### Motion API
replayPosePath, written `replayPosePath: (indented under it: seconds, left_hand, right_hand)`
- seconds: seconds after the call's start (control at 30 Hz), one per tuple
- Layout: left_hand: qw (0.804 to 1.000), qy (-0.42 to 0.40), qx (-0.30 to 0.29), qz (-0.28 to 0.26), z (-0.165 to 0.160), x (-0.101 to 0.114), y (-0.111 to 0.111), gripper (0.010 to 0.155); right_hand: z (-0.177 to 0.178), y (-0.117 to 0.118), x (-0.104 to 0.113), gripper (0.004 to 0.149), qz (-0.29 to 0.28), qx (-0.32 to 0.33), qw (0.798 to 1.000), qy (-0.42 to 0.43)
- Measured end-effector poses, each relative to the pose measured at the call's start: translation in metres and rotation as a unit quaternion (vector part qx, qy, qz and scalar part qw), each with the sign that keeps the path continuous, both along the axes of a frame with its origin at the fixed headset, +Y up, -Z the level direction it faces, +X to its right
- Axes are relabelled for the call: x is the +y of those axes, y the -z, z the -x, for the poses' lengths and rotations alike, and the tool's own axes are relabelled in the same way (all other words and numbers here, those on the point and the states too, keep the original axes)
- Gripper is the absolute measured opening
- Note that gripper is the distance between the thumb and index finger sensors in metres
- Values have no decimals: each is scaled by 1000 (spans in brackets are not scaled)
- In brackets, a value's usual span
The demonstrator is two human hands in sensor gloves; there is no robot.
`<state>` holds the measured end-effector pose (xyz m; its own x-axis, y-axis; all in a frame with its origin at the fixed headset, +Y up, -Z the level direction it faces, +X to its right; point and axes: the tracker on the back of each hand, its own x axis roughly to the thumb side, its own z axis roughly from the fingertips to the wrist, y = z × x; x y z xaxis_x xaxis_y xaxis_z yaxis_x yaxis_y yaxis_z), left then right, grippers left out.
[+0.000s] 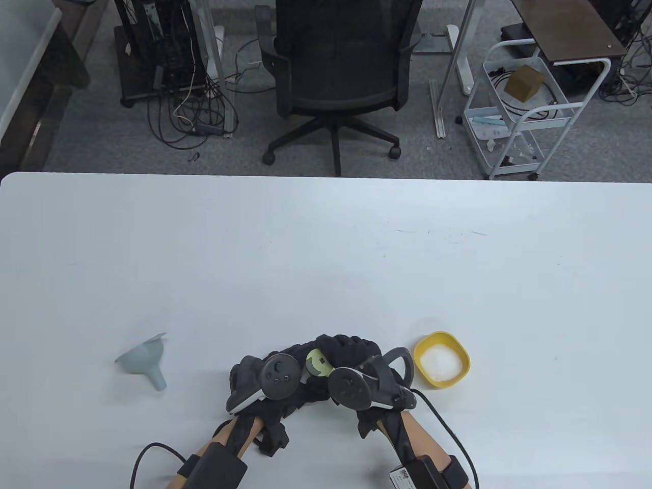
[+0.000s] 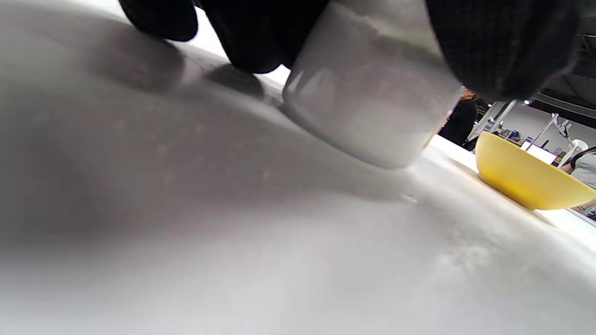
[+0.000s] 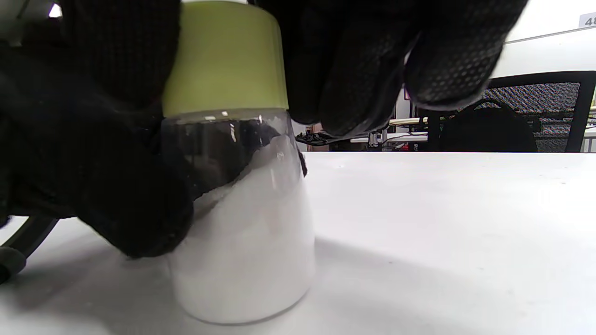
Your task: Unscrew the press dispenser and pour salt into it
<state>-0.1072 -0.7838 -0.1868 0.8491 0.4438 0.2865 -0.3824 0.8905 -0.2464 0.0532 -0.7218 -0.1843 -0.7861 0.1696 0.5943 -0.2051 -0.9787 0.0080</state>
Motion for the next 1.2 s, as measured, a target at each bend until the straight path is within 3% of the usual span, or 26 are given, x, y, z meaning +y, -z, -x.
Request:
replayPosePath:
  seconds: [0.37,0.53,0.63,0.7,0.8,0.93,1.07,1.2]
  left_hand:
    - [1000,3,2,8,1,-1,1,99]
    - [1000,3,1,9,2,-1,1,99]
    - [1000,4,-1,13,1,-2,0,99]
    - [1000,5,-1,15,1,-2,0,99]
    - [1000,6,0,18,2,-3,0,99]
    - [1000,6,-2,19,1,-3,0,100]
    - [1000,6,-2,19,2,-3,0,100]
    - [1000,6,-2,20,2,-3,0,100]
  right_hand:
    - [-6,6,-7,78,36,33,997,54]
    - [-5,6,-9,77,99,59,991,74]
    - [-3,4,-4,83,137,62,988,37]
    - [-4,2,0,96,121,34,992,15]
    - [-4,-2,-1,103,69,-22,997,-5]
    - [0,-7,-6,95,-6,-66,998,-11]
    - [2,-8,-7,88,-28,-55,998,2]
    - [0,-6,-7,87,-2,-14,999,35]
